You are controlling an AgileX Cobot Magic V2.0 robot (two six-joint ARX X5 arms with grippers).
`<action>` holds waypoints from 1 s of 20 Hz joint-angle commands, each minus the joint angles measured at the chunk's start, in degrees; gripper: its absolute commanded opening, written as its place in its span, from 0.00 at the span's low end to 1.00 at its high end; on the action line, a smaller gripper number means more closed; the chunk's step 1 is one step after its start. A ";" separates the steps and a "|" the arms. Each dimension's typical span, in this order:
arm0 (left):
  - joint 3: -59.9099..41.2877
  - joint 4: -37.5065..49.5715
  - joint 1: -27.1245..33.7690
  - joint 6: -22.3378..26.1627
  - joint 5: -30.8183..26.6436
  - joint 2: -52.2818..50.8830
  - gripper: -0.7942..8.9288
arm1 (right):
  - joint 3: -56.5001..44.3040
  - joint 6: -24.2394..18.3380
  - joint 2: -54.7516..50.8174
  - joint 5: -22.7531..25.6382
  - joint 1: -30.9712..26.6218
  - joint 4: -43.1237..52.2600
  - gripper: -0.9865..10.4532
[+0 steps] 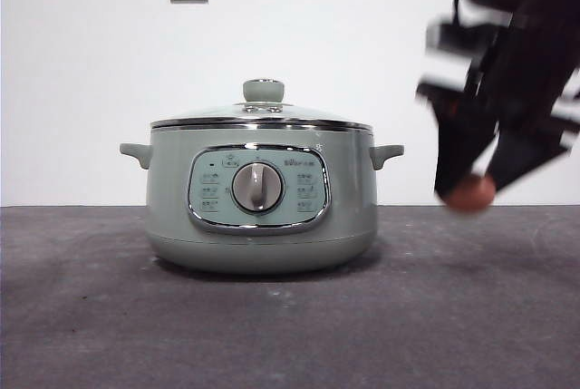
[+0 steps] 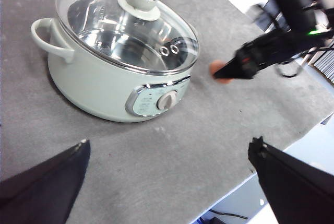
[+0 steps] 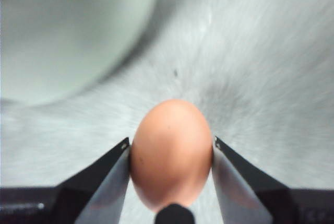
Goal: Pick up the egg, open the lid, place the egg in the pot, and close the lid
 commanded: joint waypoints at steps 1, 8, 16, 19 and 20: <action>1.79 2.93 -0.15 -0.55 -0.07 4.74 0.69 | -0.20 0.52 -6.80 0.00 0.07 -1.99 0.08; 14.49 14.51 -9.40 0.70 -7.85 26.73 0.69 | -0.20 0.52 -24.90 -0.04 0.07 -7.52 0.08; 34.88 18.84 -22.34 6.47 -23.08 52.30 0.69 | -0.20 0.98 -31.89 -0.20 0.07 -13.86 0.08; 38.82 21.64 -24.74 6.60 -24.15 60.11 0.69 | -0.20 1.01 -32.46 -0.22 0.07 -15.04 0.08; 39.19 22.91 -25.35 6.60 -24.13 62.05 0.69 | -0.20 1.01 -32.48 -0.22 0.07 -15.12 0.08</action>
